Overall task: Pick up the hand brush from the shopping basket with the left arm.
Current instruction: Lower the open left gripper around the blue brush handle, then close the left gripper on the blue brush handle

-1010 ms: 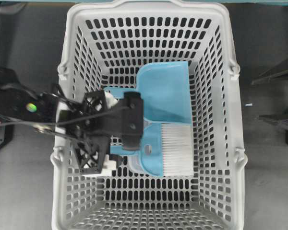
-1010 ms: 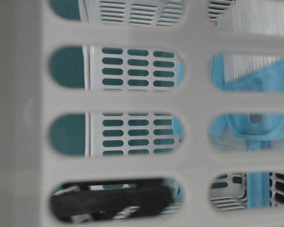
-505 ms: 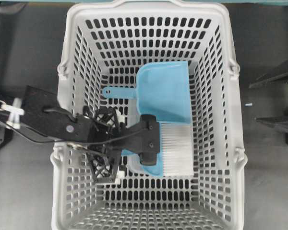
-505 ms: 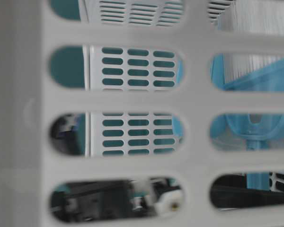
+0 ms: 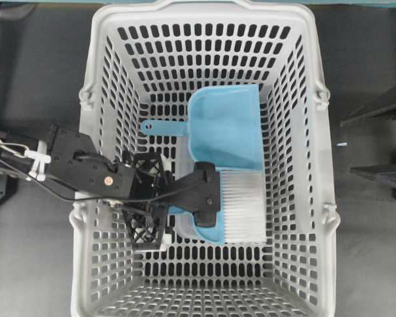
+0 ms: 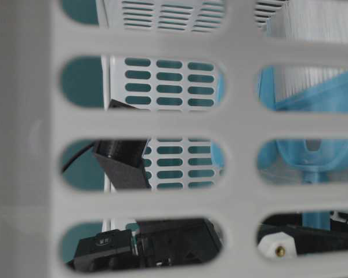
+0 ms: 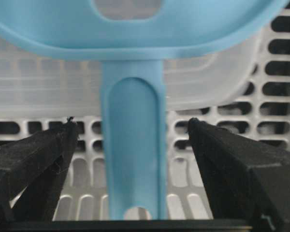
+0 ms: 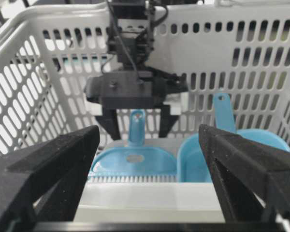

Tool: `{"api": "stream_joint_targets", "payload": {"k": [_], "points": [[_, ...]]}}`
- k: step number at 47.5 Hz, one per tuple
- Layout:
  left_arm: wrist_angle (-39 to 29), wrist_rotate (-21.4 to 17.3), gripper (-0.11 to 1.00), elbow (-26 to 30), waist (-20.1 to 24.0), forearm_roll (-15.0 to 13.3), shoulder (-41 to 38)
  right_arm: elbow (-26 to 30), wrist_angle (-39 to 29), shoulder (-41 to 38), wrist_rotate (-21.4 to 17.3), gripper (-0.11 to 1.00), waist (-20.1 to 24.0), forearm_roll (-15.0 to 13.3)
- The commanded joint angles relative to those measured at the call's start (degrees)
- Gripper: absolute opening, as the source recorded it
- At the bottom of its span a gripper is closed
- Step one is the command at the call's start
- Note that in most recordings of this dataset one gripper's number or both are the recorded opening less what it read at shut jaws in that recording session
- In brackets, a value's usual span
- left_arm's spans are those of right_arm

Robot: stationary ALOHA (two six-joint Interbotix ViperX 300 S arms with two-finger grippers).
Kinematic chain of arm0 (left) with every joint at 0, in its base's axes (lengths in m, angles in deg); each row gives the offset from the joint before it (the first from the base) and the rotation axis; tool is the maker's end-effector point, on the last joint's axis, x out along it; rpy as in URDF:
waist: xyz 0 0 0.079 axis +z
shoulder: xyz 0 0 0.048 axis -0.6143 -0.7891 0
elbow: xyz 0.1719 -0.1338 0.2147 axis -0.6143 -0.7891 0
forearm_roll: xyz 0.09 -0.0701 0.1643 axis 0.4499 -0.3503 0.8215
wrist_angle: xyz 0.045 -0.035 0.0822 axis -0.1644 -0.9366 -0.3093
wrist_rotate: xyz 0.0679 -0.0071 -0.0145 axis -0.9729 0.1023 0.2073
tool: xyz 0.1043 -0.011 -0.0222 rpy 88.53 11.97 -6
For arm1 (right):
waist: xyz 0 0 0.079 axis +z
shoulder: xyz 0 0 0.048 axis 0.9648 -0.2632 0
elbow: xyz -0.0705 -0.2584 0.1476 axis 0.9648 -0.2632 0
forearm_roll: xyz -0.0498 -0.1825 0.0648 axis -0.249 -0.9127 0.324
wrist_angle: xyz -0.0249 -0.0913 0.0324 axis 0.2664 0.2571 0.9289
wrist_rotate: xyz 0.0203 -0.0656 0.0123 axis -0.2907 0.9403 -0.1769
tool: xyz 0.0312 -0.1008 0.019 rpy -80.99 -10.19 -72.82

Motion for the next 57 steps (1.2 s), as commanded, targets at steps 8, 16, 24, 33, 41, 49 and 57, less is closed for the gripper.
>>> {"api": "stream_joint_targets", "payload": {"k": [8, 16, 24, 33, 41, 49, 57], "points": [[1.8, -0.1, 0.89, -0.3, 0.4, 0.2, -0.2, 0.4, 0.8, -0.4, -0.2, 0.79, 0.9, 0.3], [2.3, -0.1, 0.89, -1.0, 0.4, 0.2, -0.2, 0.1, 0.8, -0.4, -0.2, 0.79, 1.2, 0.4], [3.5, 0.0, 0.88, -1.9, 0.3, 0.2, -0.2, 0.0, 0.9, -0.4, -0.2, 0.79, 1.1, 0.4], [4.2, -0.2, 0.80, -1.7, 0.1, 0.2, -0.2, -0.2, 1.0, -0.4, -0.2, 0.79, 1.1, 0.4], [4.5, -0.3, 0.36, -1.8, -0.8, 0.2, 0.0, -0.4, 1.0, -0.4, -1.5, 0.79, 1.1, 0.5], [3.9, -0.3, 0.23, -2.2, -0.9, 0.2, 0.1, -1.1, 1.0, -0.3, -3.6, 0.78, 1.1, 0.4], [4.0, -1.3, 0.23, -2.0, -0.9, 0.2, 0.2, -1.4, 1.0, 0.0, -3.7, 0.78, 1.1, 0.4]]}}
